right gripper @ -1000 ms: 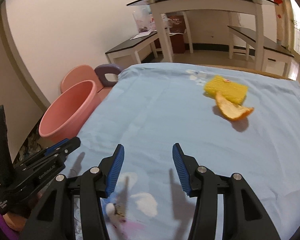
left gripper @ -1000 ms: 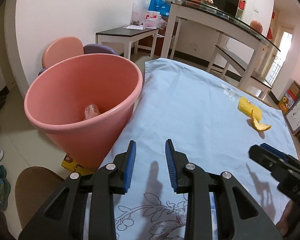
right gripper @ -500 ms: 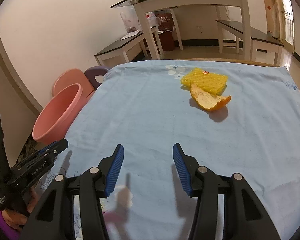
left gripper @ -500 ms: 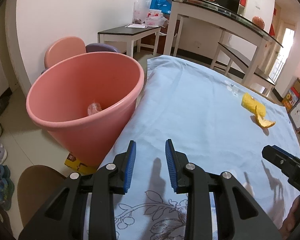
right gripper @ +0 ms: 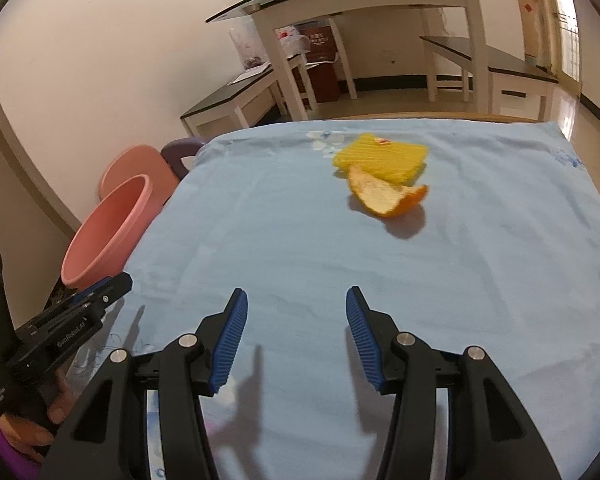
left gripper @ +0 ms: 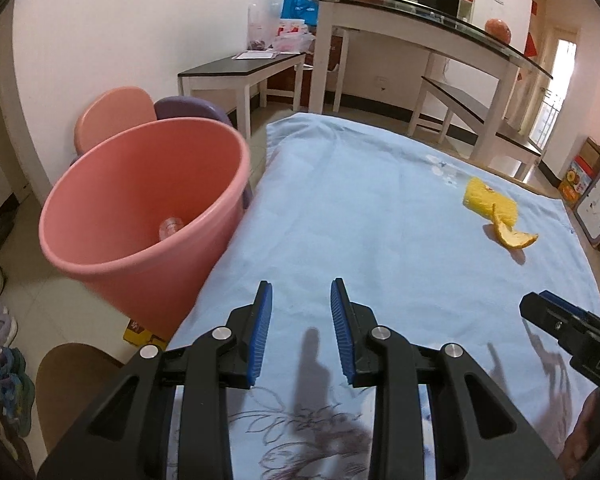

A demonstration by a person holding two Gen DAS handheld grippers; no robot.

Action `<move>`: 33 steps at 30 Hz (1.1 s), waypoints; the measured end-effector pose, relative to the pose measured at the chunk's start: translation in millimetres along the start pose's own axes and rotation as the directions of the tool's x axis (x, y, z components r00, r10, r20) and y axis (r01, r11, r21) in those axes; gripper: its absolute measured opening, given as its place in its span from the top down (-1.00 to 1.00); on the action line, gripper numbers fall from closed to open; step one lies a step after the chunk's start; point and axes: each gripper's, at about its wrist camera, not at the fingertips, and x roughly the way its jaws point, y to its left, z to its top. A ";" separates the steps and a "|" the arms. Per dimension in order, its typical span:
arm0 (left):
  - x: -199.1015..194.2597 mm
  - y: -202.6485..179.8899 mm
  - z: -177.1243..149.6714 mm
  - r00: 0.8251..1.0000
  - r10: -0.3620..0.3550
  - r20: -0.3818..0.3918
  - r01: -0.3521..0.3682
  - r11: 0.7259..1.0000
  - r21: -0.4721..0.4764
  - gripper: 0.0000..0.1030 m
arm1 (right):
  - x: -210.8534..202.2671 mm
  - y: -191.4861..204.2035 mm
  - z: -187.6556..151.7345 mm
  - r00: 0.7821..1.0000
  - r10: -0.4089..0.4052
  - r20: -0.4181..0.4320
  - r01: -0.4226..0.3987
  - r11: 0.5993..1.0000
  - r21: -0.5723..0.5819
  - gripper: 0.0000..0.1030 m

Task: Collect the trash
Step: 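Move both open tools back over the yellow net and orange peel, then grasp the orange peel with the right tool while the left tool grasps the yellow foam net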

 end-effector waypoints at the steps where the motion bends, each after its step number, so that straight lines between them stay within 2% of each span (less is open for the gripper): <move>1: 0.0 -3.6 1.2 1.000 -0.005 0.001 0.005 1.000 0.008 0.41 | -1.1 -4.1 0.0 1.000 -0.005 0.001 0.005 1.000 0.010 0.01; 9: -0.3 -34.0 17.3 0.998 -0.061 0.023 0.059 0.996 0.069 0.41 | -10.3 -32.9 5.4 0.999 -0.043 0.026 0.040 0.996 0.082 -0.05; 19: 2.0 -57.3 22.3 0.989 -0.147 0.020 0.145 0.984 0.100 0.41 | -16.4 -59.5 17.7 0.993 -0.101 0.060 0.092 0.986 0.137 -0.08; 27: 8.1 -55.8 21.2 0.988 -0.152 0.006 0.150 0.984 0.091 0.41 | 7.7 -62.4 43.1 0.996 -0.071 0.057 0.060 0.984 0.168 -0.09; 33: 11.4 -55.9 22.1 0.989 -0.146 0.001 0.145 0.985 0.088 0.41 | 30.9 -64.2 52.1 0.994 -0.102 0.032 0.094 0.976 0.196 -0.07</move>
